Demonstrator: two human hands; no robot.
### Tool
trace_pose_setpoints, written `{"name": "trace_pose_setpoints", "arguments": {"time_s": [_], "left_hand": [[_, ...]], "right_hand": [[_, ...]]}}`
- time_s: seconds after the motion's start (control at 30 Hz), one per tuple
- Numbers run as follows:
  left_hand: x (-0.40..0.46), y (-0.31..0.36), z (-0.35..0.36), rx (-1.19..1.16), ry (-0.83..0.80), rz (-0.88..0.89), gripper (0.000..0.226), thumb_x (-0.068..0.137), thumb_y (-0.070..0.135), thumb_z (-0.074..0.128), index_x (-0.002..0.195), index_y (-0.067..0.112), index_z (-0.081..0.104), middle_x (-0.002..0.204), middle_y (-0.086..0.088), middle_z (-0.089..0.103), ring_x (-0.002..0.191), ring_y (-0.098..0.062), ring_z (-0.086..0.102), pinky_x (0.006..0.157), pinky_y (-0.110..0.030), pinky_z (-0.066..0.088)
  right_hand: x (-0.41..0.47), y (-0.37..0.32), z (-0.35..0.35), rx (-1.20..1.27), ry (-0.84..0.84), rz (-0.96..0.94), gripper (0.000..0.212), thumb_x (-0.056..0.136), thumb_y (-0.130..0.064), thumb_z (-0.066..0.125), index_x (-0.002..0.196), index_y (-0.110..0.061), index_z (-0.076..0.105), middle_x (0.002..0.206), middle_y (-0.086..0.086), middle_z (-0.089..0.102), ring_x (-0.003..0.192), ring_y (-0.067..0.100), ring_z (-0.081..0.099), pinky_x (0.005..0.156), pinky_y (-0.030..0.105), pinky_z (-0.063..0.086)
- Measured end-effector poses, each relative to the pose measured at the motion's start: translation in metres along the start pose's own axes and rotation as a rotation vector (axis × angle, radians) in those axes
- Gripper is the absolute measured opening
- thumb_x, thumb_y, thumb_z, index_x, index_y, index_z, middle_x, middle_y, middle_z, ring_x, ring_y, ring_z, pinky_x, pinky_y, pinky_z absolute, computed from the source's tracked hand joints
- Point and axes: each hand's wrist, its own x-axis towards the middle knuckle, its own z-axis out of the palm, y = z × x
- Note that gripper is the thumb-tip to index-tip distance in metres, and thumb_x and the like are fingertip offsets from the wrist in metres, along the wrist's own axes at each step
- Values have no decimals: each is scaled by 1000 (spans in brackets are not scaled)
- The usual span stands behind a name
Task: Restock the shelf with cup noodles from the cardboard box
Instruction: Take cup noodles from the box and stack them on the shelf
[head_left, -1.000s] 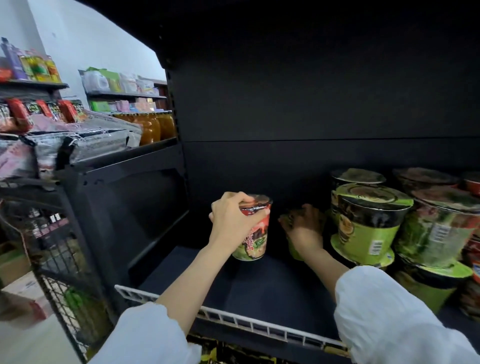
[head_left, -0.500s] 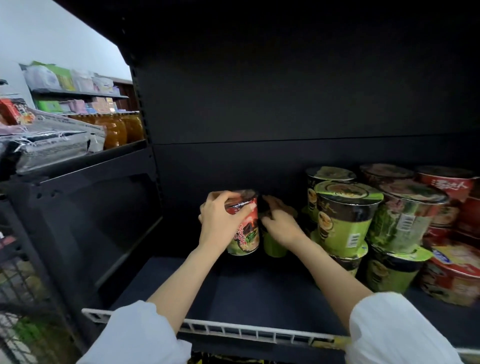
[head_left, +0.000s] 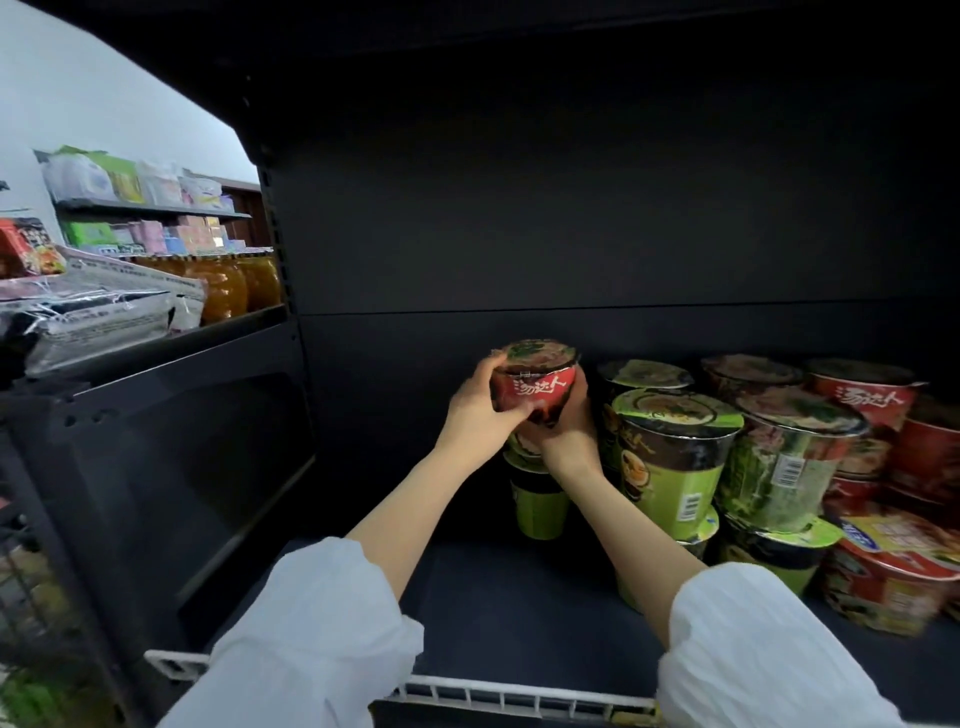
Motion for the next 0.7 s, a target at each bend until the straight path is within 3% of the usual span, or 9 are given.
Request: {"name": "trace_pose_setpoints", "arguments": {"time_s": [0.27, 0.43, 0.53, 0.7], "left_hand": [[6, 3, 9, 13, -44, -99, 57, 90, 23, 63, 141, 29, 39, 138, -4, 49, 122, -20, 52, 95, -25, 43], [-2, 5, 16, -12, 3, -83, 58, 92, 16, 59, 143, 28, 35, 137, -6, 51, 116, -17, 55, 89, -21, 43], [-9, 8, 20, 3, 97, -83, 55, 90, 14, 61, 139, 20, 38, 132, -8, 54, 113, -18, 57, 87, -22, 44], [-37, 11, 19, 136, 229, -93, 37, 90, 10, 58, 126, 11, 52, 123, -8, 59, 98, -11, 57, 82, -19, 44]], "right_hand": [[10, 20, 4, -201, -12, 190, 106, 81, -28, 72, 151, -19, -6, 154, 13, 22, 139, 29, 29, 112, 37, 29], [10, 9, -1, -287, -87, 254, 103, 85, -28, 68, 149, -4, -9, 154, 17, 21, 139, 30, 29, 111, 35, 28], [2, 2, -7, -336, -123, 245, 89, 87, -28, 66, 147, 1, 7, 147, 19, 34, 133, 31, 39, 105, 32, 32], [-19, -13, -23, -495, -287, 236, 41, 94, -19, 55, 125, 7, 49, 127, 23, 55, 117, 34, 53, 93, 33, 42]]}}
